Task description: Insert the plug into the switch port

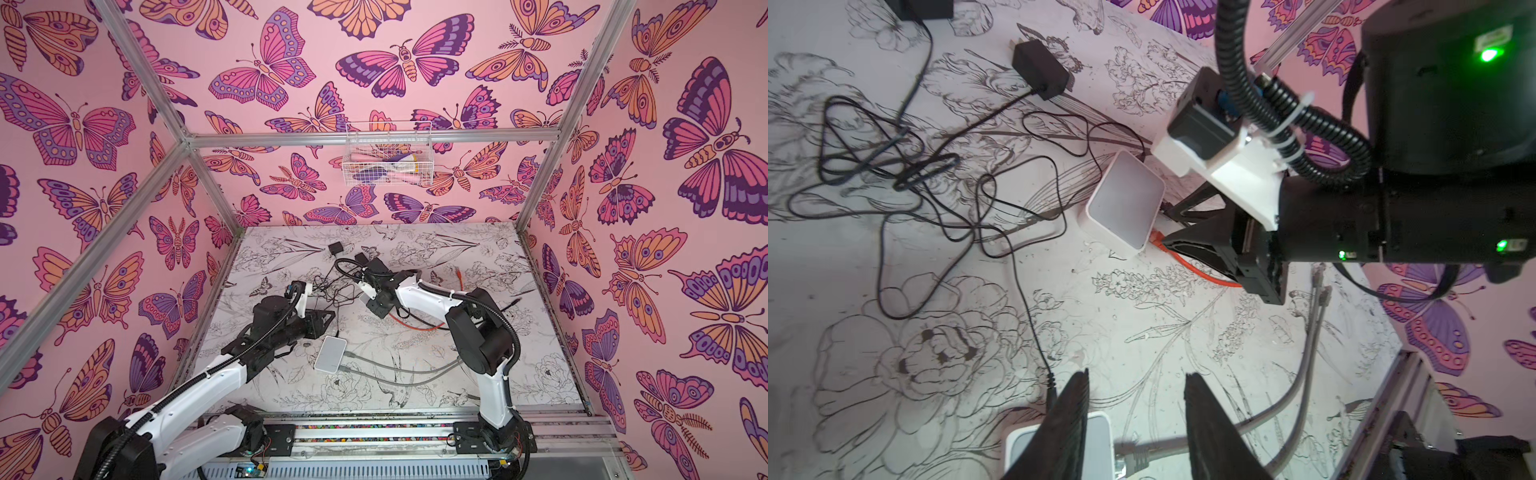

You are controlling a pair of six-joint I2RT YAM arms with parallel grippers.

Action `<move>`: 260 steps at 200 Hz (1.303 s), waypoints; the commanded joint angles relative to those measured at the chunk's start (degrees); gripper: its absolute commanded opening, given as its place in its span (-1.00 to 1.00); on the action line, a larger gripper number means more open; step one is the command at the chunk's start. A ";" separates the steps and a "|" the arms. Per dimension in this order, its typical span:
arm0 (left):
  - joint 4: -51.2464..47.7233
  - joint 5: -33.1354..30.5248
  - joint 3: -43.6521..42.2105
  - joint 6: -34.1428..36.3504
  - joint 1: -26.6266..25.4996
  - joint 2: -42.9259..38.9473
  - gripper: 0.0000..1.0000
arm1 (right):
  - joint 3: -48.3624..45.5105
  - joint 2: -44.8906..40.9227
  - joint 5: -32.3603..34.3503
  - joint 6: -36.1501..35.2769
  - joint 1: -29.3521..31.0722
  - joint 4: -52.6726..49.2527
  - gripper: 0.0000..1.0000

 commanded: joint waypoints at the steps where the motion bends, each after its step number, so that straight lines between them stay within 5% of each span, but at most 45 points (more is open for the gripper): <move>1: -5.00 -3.87 2.82 3.42 0.33 -1.44 -0.08 | -1.82 -3.75 -1.77 0.55 0.02 1.34 -0.30; 89: -9.21 -14.67 8.44 7.02 0.37 -3.95 0.16 | -15.36 -24.50 -2.96 5.03 -1.17 14.38 -0.28; 155: -13.30 -19.65 13.91 9.92 -0.06 -4.81 0.25 | -14.67 -32.94 -1.48 7.19 -2.37 12.79 -0.25; 260: -16.70 -31.76 15.74 14.96 -7.65 -5.04 0.41 | -21.52 -45.42 2.98 9.66 -3.20 15.24 -0.19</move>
